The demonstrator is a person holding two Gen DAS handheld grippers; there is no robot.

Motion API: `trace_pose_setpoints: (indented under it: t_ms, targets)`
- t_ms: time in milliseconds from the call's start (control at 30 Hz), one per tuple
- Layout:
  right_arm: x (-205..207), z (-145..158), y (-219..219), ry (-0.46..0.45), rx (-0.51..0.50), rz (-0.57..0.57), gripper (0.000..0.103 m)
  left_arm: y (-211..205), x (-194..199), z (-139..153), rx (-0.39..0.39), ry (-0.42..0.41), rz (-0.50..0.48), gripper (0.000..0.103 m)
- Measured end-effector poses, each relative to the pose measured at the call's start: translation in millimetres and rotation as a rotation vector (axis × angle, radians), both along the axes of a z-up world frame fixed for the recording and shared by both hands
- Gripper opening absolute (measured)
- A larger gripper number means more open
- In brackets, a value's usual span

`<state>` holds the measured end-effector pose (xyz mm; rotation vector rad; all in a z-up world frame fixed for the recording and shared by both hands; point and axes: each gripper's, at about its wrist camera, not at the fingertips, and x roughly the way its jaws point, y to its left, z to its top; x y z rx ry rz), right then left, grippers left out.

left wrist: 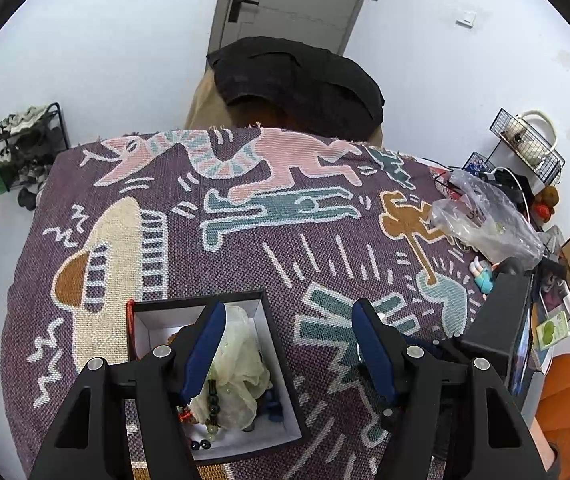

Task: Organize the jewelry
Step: 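Close the left tool on the white butterfly brooch while the right tool hovers over the silver hoop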

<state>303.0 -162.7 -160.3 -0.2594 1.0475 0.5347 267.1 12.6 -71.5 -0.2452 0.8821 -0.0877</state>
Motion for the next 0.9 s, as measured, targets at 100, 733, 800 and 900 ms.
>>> trace_pose_setpoints:
  t_ms: [100, 733, 800, 900]
  targets:
    - [-2, 0, -4, -0.006, -0.009, 0.011, 0.050, -8, 3, -2, 0.003, 0.004, -0.017, 0.067]
    - [6, 10, -101, -0.001, 0.132, -0.192, 0.050, -97, 27, -31, 0.074, 0.076, -0.192, 0.067]
    - [7, 12, -113, -0.004, 0.152, -0.215, 0.050, -104, 33, -38, 0.080, 0.094, -0.206, 0.067]
    - [6, 16, -127, -0.015, 0.163, -0.239, 0.050, -111, 42, -51, 0.085, 0.125, -0.210, 0.067]
